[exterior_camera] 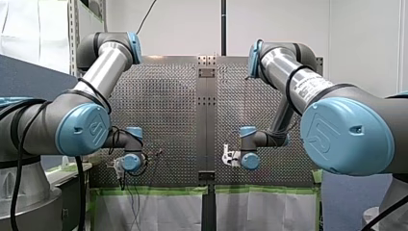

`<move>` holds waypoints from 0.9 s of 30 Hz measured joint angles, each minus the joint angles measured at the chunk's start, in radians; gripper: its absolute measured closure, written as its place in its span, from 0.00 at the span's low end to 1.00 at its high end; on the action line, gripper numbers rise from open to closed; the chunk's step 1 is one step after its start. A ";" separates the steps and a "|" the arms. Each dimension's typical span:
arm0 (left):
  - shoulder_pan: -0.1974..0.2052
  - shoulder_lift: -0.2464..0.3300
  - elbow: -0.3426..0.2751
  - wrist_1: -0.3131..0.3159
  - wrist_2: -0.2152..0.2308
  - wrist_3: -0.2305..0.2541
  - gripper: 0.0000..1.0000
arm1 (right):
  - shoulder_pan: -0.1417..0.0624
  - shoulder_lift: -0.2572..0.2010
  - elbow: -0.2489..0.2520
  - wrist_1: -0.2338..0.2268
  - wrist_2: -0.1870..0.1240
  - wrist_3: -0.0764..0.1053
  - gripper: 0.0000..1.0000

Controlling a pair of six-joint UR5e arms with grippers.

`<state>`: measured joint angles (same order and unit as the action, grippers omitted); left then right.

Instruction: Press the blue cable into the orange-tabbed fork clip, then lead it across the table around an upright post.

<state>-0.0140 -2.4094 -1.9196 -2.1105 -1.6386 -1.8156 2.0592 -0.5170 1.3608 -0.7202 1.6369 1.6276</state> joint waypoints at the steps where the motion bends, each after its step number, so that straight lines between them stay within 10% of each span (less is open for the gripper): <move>1: 0.001 0.000 0.004 -0.005 0.002 -0.008 1.00 | -0.003 0.000 -0.003 0.003 0.000 0.000 1.00; 14: 0.023 -0.001 0.012 -0.011 0.035 -0.095 1.00 | -0.051 -0.001 -0.045 0.061 0.000 -0.001 1.00; 27: 0.031 0.000 0.012 0.001 0.057 -0.041 0.81 | -0.078 0.000 -0.045 0.086 0.000 -0.006 1.00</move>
<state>0.0175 -2.4092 -1.9079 -2.1094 -1.5812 -1.8562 1.9815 -0.5170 1.3154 -0.6343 1.6369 1.6219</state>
